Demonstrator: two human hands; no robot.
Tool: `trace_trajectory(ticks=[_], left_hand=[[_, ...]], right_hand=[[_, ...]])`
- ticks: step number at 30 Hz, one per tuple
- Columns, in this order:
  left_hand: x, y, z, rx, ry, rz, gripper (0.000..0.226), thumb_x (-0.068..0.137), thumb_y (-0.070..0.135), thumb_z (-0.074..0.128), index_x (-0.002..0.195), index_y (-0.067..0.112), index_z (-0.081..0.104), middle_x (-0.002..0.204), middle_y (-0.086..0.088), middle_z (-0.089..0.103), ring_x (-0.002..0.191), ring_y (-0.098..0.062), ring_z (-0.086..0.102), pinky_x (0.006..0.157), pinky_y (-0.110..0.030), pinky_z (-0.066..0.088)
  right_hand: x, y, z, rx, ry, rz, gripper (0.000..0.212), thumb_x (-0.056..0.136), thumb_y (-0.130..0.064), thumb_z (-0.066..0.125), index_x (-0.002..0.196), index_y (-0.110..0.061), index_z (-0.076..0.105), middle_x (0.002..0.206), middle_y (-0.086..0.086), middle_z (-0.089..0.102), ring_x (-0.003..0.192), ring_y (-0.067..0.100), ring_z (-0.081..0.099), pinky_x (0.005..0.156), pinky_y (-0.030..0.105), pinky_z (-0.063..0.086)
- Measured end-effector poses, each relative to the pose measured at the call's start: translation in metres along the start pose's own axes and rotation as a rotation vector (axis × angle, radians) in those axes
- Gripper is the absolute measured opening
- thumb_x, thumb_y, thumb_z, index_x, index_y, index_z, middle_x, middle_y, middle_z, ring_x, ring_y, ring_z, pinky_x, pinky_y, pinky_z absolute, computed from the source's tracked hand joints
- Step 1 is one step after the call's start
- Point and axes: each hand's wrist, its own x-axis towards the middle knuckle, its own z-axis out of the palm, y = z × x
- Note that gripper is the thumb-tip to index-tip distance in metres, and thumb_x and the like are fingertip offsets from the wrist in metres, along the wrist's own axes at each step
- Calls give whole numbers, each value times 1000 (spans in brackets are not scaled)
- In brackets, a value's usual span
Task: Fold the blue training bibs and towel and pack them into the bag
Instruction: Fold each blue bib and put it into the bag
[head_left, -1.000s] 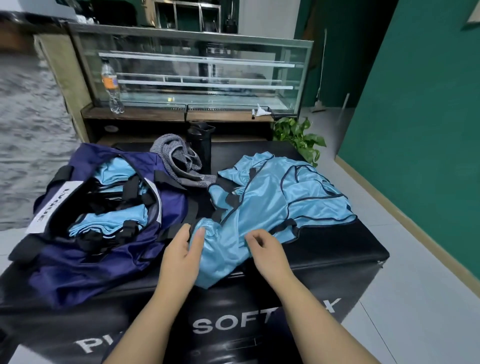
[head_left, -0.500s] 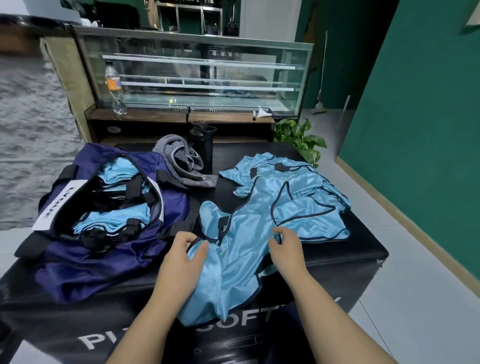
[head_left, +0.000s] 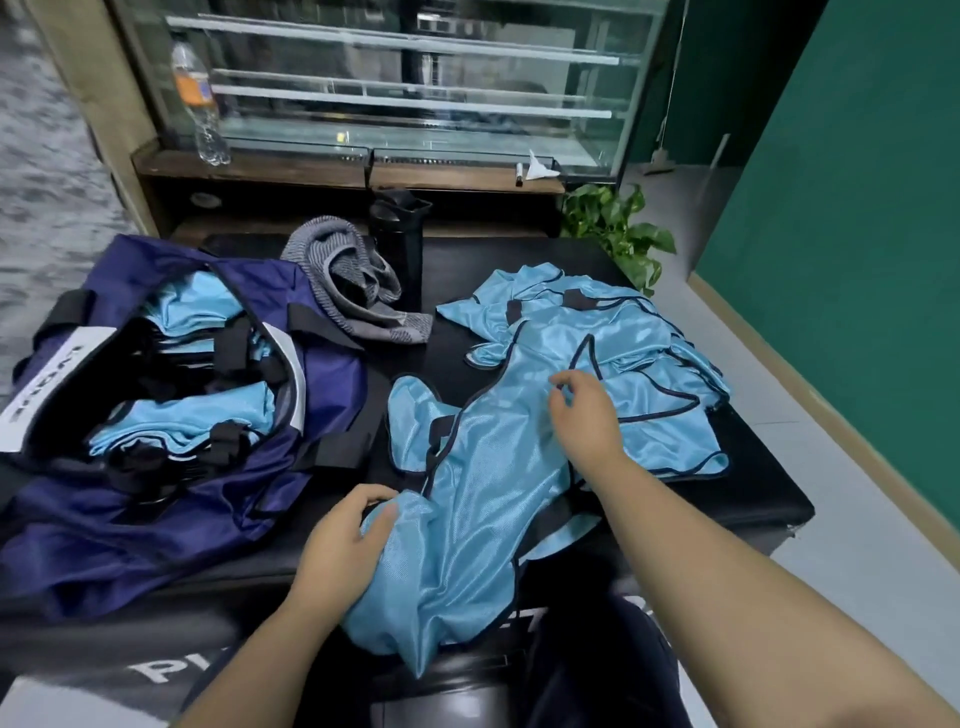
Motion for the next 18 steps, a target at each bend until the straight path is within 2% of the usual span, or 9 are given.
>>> trace_trajectory(ticks=[3,5,7,10,12,14,16,18], left_hand=[[15,-5,-6,-103,-15,-76,9,88,28,66,95,31,62,79,7,66,76,-10,60,73,-21,43],[23,-7,-8,-204,-31,-123,18,83,31,72,97,26,62,66,6,57,66,-14,54,72,-29,43],[26,-10,-7,-255,-29,-151,23,80,29,76,97,23,62,64,3,52,64,-15,50,71,-33,42],[28,-16,-3,-317,-5,-164,20,82,16,73,97,17,61,62,3,47,63,-14,46,67,-30,39],[29,-20,-2,-338,11,-158,19,82,14,72,97,16,61,56,10,47,61,-13,45,67,-29,38],[29,-21,-1,-360,11,-151,17,83,12,71,97,13,61,54,10,48,61,-12,46,66,-28,39],[29,-22,0,-386,13,-151,16,84,10,69,98,10,60,56,8,49,60,-11,47,63,-23,41],[28,-20,0,-392,12,-146,14,85,7,68,96,8,60,53,9,48,54,-5,47,55,-13,41]], right_hand=[[21,6,1,-106,-12,-100,24,99,-13,43,113,-4,60,122,10,53,116,25,47,92,26,35],[36,10,1,-154,-45,-123,27,99,-14,43,119,-5,57,127,11,51,116,26,48,95,30,36],[51,10,1,-125,-57,-59,32,99,-16,42,130,-9,51,134,11,45,112,27,51,95,34,39],[70,11,4,-24,-84,111,39,98,-13,44,137,-19,45,130,14,44,94,26,50,79,30,42],[78,10,8,39,-158,200,47,93,-11,46,138,-25,44,126,13,48,95,26,48,71,30,42],[81,9,12,97,-199,246,50,91,-10,49,138,-29,45,134,10,49,111,29,50,84,34,47],[82,10,16,179,-202,260,51,92,-8,52,139,-26,45,143,5,44,124,27,47,96,34,45],[81,9,18,226,-163,237,48,92,-5,54,138,-19,47,140,4,47,118,25,52,89,28,44]])
